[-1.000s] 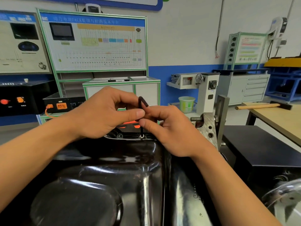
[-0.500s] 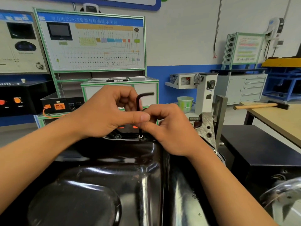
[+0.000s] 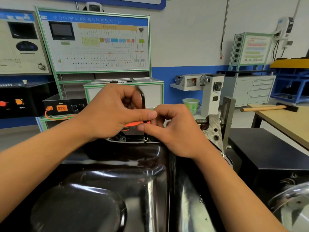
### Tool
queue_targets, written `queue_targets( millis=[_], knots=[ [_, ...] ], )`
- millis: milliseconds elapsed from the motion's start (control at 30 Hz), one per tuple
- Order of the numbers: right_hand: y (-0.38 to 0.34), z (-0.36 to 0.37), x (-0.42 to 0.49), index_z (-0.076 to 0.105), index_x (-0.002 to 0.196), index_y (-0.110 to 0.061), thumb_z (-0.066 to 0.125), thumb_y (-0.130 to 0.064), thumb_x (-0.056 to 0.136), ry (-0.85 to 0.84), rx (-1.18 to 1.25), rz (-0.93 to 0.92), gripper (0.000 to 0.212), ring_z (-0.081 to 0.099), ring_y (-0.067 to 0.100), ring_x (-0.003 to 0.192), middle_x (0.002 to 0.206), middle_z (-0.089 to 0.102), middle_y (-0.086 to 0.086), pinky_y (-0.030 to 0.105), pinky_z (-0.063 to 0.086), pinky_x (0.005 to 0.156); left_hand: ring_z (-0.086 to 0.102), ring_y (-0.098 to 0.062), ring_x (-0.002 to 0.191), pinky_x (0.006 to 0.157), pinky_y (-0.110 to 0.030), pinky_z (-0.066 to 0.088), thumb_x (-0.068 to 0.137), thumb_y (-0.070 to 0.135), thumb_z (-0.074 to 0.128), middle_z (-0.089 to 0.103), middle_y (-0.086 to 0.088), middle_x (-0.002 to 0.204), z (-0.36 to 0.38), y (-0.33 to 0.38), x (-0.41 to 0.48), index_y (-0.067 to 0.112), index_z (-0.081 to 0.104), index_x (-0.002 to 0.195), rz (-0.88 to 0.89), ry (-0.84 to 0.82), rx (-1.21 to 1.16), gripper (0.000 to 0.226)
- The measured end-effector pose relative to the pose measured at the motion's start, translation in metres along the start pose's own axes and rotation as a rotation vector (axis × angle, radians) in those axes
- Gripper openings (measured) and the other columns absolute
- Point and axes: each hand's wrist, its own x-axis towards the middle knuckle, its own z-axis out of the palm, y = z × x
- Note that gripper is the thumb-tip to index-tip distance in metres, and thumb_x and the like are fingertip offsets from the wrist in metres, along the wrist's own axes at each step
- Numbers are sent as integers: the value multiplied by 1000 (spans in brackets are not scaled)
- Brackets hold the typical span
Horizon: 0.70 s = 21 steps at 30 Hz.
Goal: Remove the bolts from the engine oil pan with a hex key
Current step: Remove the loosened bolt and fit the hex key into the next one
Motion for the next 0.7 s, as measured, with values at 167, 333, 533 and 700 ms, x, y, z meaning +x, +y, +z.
queue_targets(
  millis=[167, 333, 533, 700],
  knots=[
    [5, -1, 0, 72, 80, -5, 76, -13, 88, -46, -12, -13, 12, 57, 28, 66, 69, 65, 8, 46, 49, 67, 63, -34, 65, 64, -44, 57, 65, 34, 78, 68, -20, 75, -1, -4, 3, -7, 65, 86, -16, -92, -56, 48],
    [5, -4, 0, 74, 98, -4, 63, -12, 97, -109, -70, -30, 14, 66, 29, 85, 89, 72, 14, 46, 50, 80, 65, 1, 66, 61, -8, 47, 79, 25, 68, 75, 5, 79, -7, -4, -1, 18, 76, 96, -72, -198, -97, 21],
    [3, -2, -1, 70, 81, -19, 76, -16, 88, -75, -6, -8, 10, 52, 19, 63, 70, 60, -3, 33, 45, 62, 73, -20, 81, 82, -36, 57, 72, 33, 74, 77, -3, 82, -5, 0, 0, 14, 78, 84, -51, -88, -21, 23],
    [2, -1, 0, 69, 72, -13, 83, -15, 81, -29, 23, -5, 16, 42, 12, 57, 58, 49, -12, 29, 39, 57, 69, -44, 78, 80, -63, 53, 57, 38, 81, 71, -26, 81, 1, 4, -1, -8, 63, 79, -56, 7, -68, 55]
  ],
)
